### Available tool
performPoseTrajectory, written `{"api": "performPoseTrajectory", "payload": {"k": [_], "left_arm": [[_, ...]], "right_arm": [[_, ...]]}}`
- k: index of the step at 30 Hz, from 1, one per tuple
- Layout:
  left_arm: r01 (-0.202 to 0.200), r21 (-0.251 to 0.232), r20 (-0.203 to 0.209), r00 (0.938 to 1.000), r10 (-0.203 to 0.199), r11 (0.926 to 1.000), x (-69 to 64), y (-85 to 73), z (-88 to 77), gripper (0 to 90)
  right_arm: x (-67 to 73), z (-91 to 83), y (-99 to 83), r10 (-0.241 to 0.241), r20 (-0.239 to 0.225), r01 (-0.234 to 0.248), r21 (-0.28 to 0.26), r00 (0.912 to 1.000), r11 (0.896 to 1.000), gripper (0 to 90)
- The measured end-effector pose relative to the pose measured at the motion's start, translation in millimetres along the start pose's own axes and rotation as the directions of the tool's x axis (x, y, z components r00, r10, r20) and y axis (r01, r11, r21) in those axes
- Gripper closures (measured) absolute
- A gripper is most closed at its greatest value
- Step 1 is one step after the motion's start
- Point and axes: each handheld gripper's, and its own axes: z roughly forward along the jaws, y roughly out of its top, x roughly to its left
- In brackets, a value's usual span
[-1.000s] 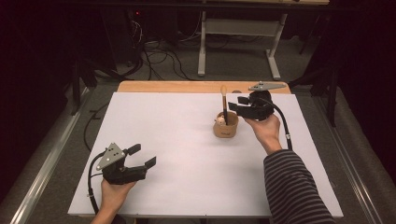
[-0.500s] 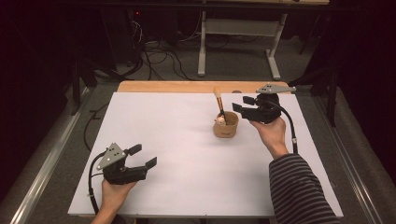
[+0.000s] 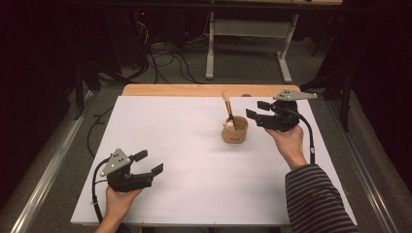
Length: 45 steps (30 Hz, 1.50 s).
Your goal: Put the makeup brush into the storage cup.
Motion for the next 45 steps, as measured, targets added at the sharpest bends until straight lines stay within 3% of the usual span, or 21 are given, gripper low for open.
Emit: {"api": "performPoseTrajectory", "payload": {"k": [23,45], "left_arm": [[0.011,-0.002,0.009,0.9999,-0.011,0.9999,1.0,0.0,0.0,22.2],[0.012,-0.002,0.015,0.9998,-0.012,0.9999,0.5,-0.1,-0.2,22.2]], "right_arm": [[5.3,-34.2,-14.6,-0.028,-0.033,0.026,-0.049,0.9991,0.998,43.2],[9.0,-67.1,-34.8,-0.007,-0.047,0.001,-0.114,0.9988,0.993,42.6]]}}
